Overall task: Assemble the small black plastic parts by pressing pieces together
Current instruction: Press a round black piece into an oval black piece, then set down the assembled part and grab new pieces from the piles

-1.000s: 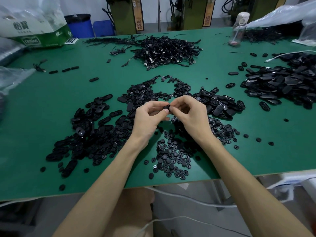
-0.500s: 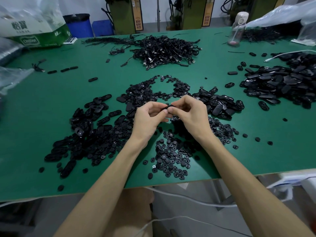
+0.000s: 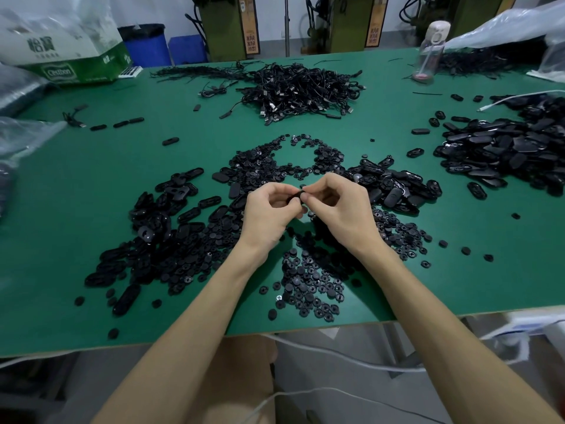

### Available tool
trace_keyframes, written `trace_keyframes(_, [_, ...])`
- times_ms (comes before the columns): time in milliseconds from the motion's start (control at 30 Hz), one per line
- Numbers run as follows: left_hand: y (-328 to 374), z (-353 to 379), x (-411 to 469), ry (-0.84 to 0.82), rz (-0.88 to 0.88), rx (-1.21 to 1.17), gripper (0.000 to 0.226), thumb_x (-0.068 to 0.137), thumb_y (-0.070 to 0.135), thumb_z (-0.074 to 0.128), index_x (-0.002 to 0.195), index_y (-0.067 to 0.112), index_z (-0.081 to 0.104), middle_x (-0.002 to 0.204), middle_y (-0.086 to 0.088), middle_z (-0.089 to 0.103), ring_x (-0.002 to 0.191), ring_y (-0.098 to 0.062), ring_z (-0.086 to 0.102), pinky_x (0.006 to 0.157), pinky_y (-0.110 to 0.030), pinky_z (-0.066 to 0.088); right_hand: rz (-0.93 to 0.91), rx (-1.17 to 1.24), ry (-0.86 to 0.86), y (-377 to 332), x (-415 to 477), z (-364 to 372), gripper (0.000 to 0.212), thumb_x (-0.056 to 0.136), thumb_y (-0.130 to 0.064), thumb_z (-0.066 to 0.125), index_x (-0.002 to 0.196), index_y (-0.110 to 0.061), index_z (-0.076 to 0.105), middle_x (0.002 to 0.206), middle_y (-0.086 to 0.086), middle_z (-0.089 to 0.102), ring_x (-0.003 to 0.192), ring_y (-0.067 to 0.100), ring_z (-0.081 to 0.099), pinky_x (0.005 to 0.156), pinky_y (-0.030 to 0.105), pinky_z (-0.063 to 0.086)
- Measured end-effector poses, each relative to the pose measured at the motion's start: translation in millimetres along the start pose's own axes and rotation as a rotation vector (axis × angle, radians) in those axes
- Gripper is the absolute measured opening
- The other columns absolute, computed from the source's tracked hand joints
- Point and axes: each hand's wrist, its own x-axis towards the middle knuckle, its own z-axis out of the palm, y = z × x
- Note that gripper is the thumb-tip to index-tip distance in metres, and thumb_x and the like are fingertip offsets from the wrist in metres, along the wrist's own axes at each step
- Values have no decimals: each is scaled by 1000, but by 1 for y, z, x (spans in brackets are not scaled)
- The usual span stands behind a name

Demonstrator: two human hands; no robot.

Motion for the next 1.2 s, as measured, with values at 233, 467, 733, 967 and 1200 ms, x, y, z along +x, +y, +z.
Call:
trace_keyframes(233, [0,0,1,-1,-23,35,14,89,-4,70,102,1,70,96,-16,76,82,-23,73,77,-28,61,-4,-46,-12,0,0,0,8,89,-12,80,87,-9,73,74,-7,69,64,0,59,62,13,46])
trace_keyframes(467, [6,-4,-2,-29,-13,-63,17,90,-1,75,107,-4,72,89,-17,78,81,-25,77,74,-28,61,7,27,44,0,1,-2,5,91,-11,77,93,-10,73,82,-6,73,74,5,68,69,17,52])
trace_keyframes(733, [5,-2,-2,16,52,27,14,91,2,76,105,2,73,91,-9,78,84,-22,77,83,-34,63,-34,-12,49,-2,0,0,9,93,-10,74,101,-12,71,87,-5,71,81,11,67,75,25,54])
trace_keyframes(967, [20,-17,4,266,155,252,25,102,-2,55,115,12,71,109,3,73,99,-6,69,94,-27,57,130,-95,395,5,5,-8,14,100,-9,62,106,-19,70,105,1,66,87,-4,57,80,8,44])
trace_keyframes(1200, [26,-68,26,300,14,981,33,97,-7,57,125,8,67,126,-11,65,116,-24,61,106,-37,49,319,-72,496,9,10,-12,21,103,-12,56,118,-14,71,121,3,51,94,-1,54,81,-1,37])
